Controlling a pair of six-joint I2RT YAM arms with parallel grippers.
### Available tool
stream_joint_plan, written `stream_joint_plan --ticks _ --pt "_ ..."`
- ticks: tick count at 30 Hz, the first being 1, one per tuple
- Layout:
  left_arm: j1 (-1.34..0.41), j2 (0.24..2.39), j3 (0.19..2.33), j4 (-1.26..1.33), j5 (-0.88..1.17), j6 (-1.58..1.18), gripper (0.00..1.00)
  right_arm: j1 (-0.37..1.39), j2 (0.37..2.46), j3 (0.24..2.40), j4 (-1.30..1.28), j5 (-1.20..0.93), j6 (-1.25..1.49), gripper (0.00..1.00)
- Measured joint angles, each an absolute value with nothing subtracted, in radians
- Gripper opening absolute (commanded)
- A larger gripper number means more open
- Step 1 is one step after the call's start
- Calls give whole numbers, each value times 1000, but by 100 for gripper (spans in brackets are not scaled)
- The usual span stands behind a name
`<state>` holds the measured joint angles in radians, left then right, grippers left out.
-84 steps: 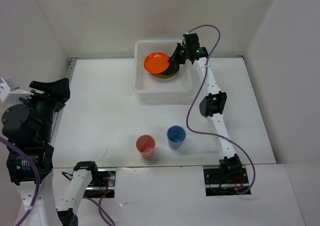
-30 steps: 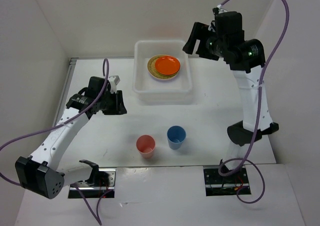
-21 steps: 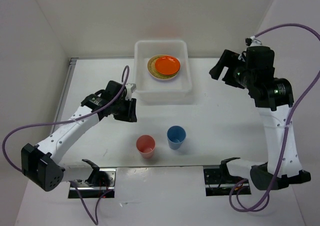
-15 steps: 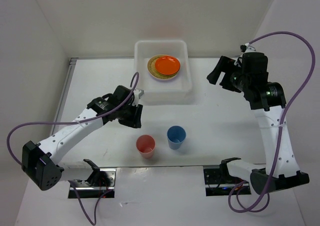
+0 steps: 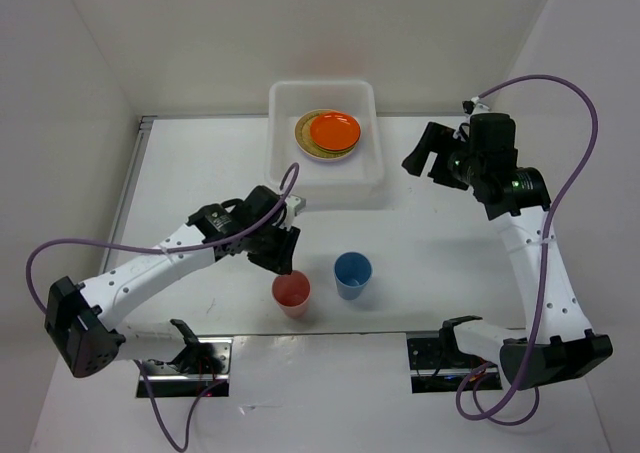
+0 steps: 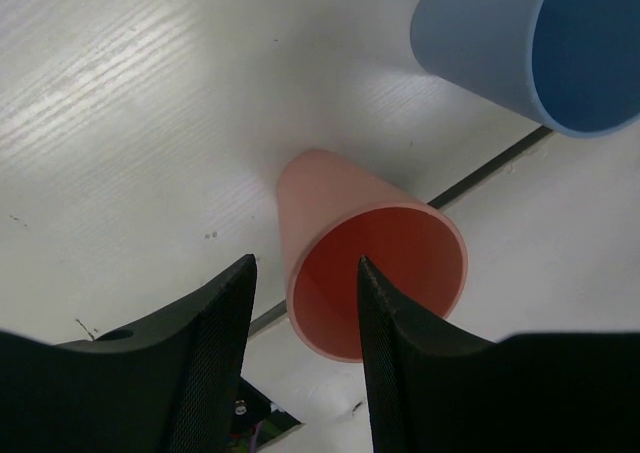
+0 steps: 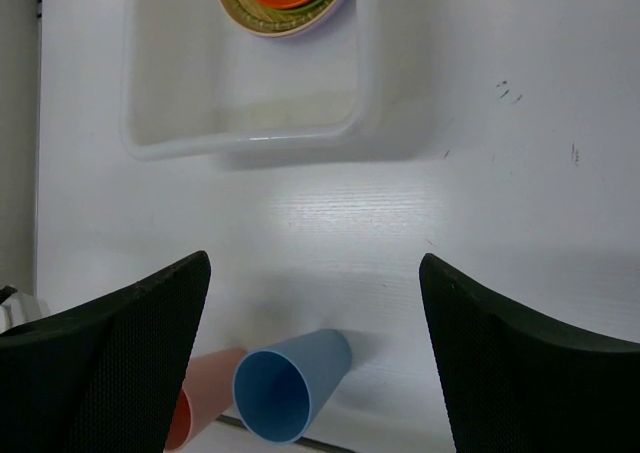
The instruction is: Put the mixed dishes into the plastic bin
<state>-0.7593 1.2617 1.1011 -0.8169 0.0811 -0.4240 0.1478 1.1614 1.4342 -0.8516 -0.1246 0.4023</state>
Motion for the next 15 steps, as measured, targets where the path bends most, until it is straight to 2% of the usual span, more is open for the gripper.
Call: stream_joint_plan --ticks 11,12,15 --pt "-797 1322 1088 -847 79 -475 53 148 1166 1412 -801 -158 403 90" --pt "-800 1334 1086 -849 78 -478 51 148 1167 1410 -799 -160 403 90" --pt "-807 1365 1077 -854 72 -488 36 148 1169 1399 -791 -167 403 90"
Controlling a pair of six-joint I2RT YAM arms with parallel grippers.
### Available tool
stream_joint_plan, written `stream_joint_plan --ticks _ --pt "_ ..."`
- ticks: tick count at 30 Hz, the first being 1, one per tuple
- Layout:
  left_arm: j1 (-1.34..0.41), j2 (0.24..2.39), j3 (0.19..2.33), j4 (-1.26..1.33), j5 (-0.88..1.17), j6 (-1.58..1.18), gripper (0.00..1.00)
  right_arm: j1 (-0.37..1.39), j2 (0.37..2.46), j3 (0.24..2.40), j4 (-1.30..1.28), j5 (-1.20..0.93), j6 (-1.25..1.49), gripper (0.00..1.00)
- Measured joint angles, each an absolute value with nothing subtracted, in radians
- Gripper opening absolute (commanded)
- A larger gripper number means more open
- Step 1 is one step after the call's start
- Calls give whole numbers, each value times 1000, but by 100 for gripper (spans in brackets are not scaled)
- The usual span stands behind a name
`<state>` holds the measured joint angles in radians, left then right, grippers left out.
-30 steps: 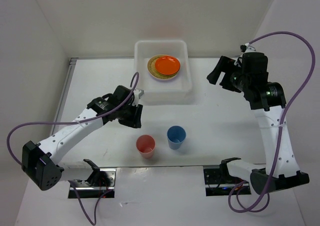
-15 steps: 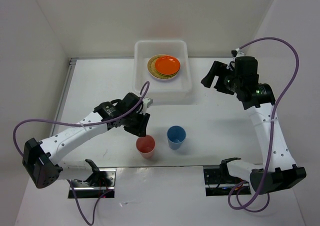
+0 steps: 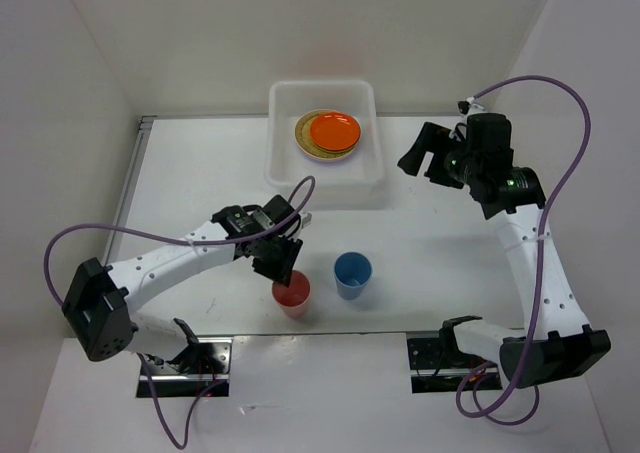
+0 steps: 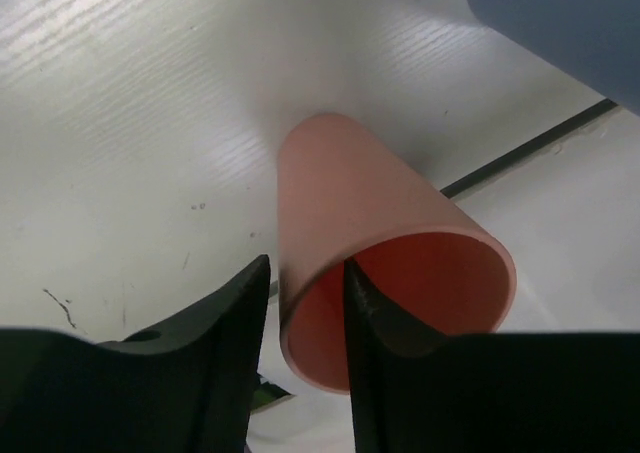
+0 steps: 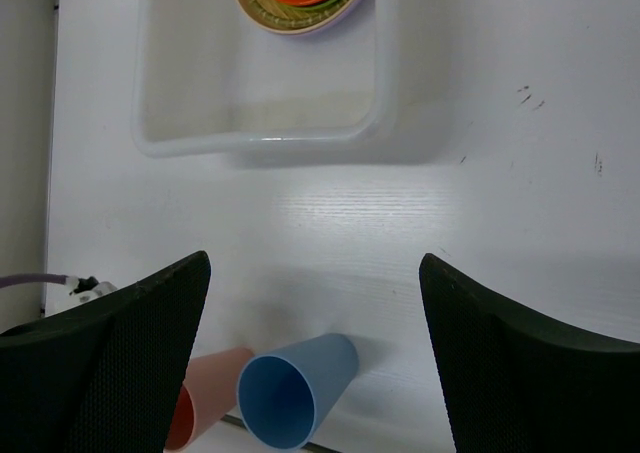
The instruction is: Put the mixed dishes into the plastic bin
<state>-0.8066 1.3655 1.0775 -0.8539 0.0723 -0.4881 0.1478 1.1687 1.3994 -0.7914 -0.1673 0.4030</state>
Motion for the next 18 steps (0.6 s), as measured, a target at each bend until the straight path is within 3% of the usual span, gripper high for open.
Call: stream_joint_plan --ticks 2,3,6,13,18 --pt "-809 1381 1073 -857 68 -501 23 148 1169 1396 -789 -173 403 90" --pt "-809 1386 1072 -863 63 -502 12 148 1169 1394 -788 -175 403 90" --pt "-809 1388 1069 -871 48 -514 0 144 1169 1388 -778 -178 403 90" --pt "-809 1370 1106 -971 -15 -531 0 141 1169 1381 -769 -195 402 90" --pt "-802 1353 1345 -1089 -94 -530 0 139 1169 1381 -758 -209 403 90"
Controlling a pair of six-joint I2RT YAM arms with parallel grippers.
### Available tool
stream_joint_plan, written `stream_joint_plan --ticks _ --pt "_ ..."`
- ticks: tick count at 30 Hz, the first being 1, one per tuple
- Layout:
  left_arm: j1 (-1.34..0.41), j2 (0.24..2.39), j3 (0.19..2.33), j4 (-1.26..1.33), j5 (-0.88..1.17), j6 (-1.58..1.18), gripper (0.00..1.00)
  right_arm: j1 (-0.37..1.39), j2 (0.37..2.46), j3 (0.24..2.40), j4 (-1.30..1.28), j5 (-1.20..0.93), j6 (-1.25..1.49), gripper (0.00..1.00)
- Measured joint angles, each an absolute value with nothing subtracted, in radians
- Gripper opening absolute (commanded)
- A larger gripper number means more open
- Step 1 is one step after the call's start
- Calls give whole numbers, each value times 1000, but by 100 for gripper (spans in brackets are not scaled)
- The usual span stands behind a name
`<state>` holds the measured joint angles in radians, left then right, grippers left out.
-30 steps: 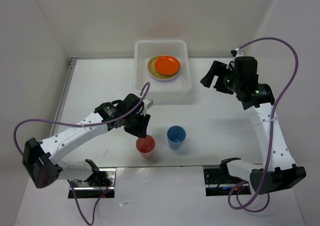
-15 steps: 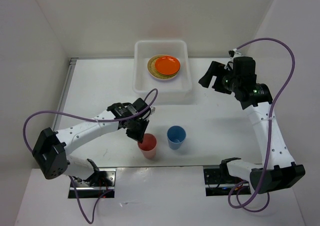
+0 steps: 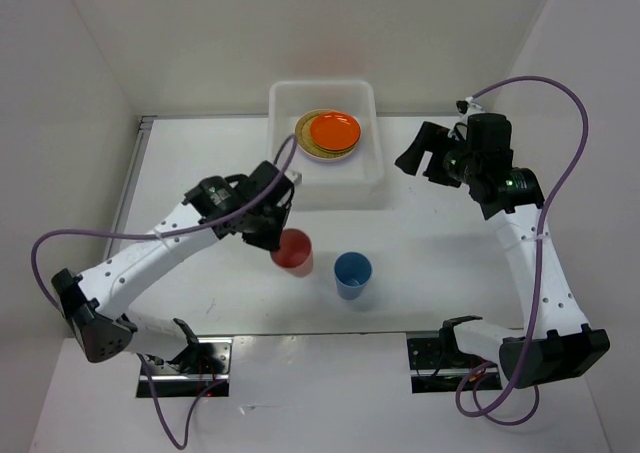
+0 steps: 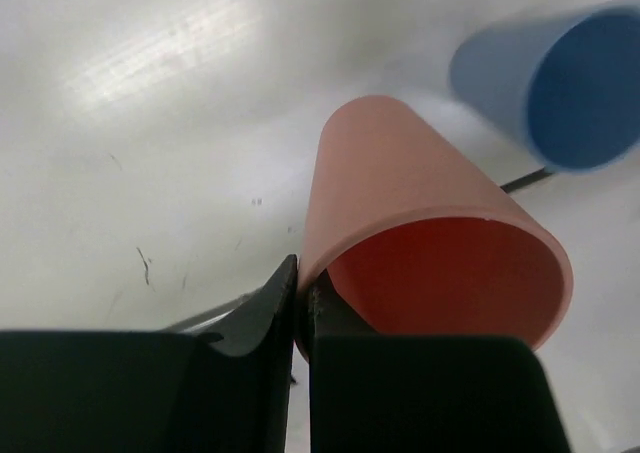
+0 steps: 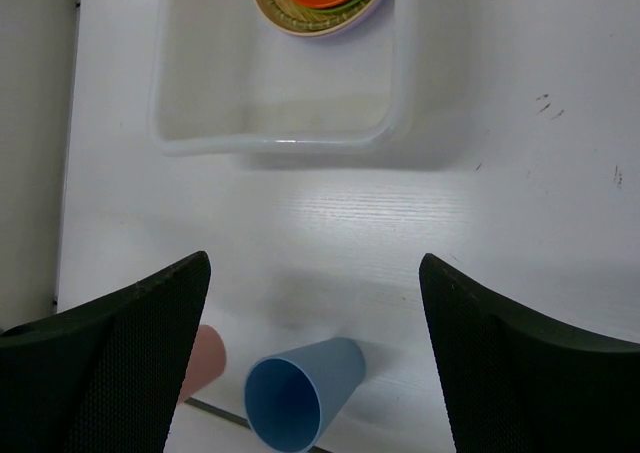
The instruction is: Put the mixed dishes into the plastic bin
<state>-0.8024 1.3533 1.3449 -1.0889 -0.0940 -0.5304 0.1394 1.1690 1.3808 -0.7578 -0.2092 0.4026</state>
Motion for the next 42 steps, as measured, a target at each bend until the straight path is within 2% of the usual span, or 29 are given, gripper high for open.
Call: stream_joint_plan --ticks 4,8,17,26,42 --pt "-774 1424 1684 -1148 -190 -522 0 139 1169 1363 -739 -237 399 90" --pt "-714 1584 2004 -1153 -257 -486 0 139 1169 1312 -714 -268 391 90" --pt "-499 2140 2657 -1186 -249 -382 0 149 1167 1126 -671 -320 383 90" --pt "-311 2316 2708 -1219 -158 -339 0 183 1148 1078 -668 -321 350 90" --pt "-401 2447 2677 -1238 -151 -312 4 223 1128 1024 -675 -337 305 88"
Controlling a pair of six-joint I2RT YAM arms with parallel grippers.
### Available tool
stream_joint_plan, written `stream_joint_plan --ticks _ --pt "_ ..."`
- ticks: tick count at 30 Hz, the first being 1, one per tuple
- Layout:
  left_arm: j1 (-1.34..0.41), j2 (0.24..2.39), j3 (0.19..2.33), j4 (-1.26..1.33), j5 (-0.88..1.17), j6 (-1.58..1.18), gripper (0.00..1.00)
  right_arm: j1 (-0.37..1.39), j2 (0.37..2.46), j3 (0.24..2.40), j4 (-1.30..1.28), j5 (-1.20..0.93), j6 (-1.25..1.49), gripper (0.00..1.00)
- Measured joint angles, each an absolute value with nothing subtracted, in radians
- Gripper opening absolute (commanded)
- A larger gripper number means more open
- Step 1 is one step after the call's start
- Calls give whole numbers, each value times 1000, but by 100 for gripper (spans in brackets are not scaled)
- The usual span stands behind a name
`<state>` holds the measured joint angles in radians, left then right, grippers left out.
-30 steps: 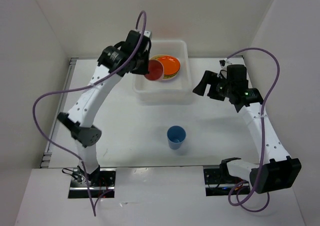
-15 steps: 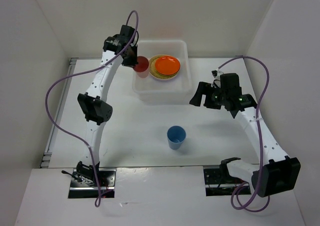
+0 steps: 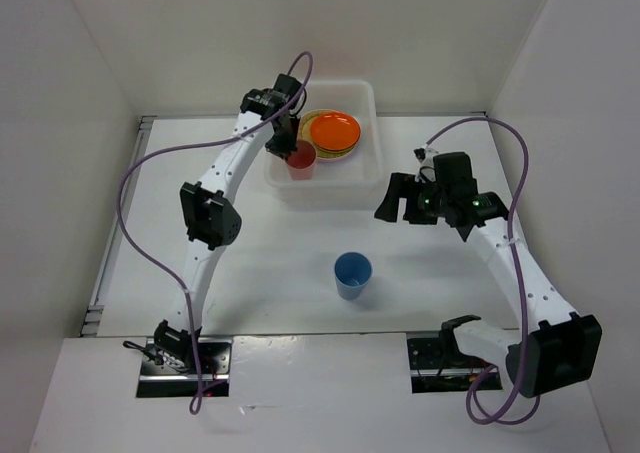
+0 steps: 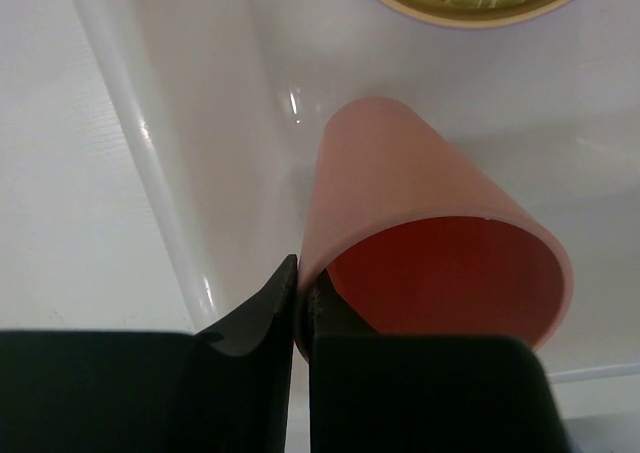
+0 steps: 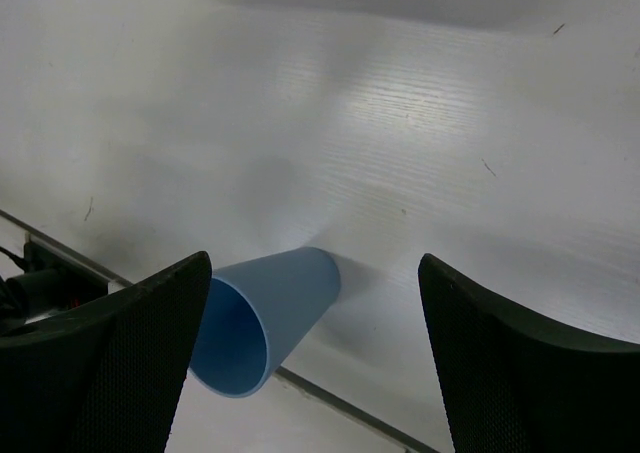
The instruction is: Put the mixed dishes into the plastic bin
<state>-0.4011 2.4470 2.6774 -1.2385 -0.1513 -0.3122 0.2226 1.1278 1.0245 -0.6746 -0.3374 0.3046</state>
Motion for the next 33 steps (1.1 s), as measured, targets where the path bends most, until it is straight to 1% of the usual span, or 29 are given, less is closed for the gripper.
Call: stream_joint_plan --ticks 5,12,14,16,17,18,21,22,23,27,32,33 --pt "-403 2469 2676 -1242 -155 -312 13 270 1128 1024 -677 -330 293 88" --pt "-403 2471 2676 -1242 -156 -312 13 324 1140 1024 -683 -318 294 88" --pt "-403 2472 2675 -1242 -156 -311 16 335 1147 1025 -686 -316 294 88" --pt "-403 2477 2674 -1242 -155 -312 20 350 1159 1026 -692 -313 294 88" --pt "-403 2481 2674 -1242 -155 -311 27 360 1169 1027 -697 -311 294 88" --pt "-403 2485 2674 -1242 -156 -309 31 369 1178 1027 -698 -310 294 88" --pt "-403 2499 2674 -1242 -156 -309 37 398 1204 1028 -712 -303 295 88" --pt "-403 2502 2674 -1242 -156 -309 41 408 1208 1028 -718 -298 297 88" --pt "-403 2504 2674 -1242 -156 -310 41 416 1210 1028 -722 -294 297 88" --pt "-403 2505 2674 -1242 -157 -309 48 453 1210 1029 -727 -274 302 85" --pt "-403 2505 2697 -1242 -163 -311 53 502 1219 1040 -738 -247 310 85" --pt "-403 2505 2707 -1242 -163 -312 56 516 1223 1044 -742 -239 314 85"
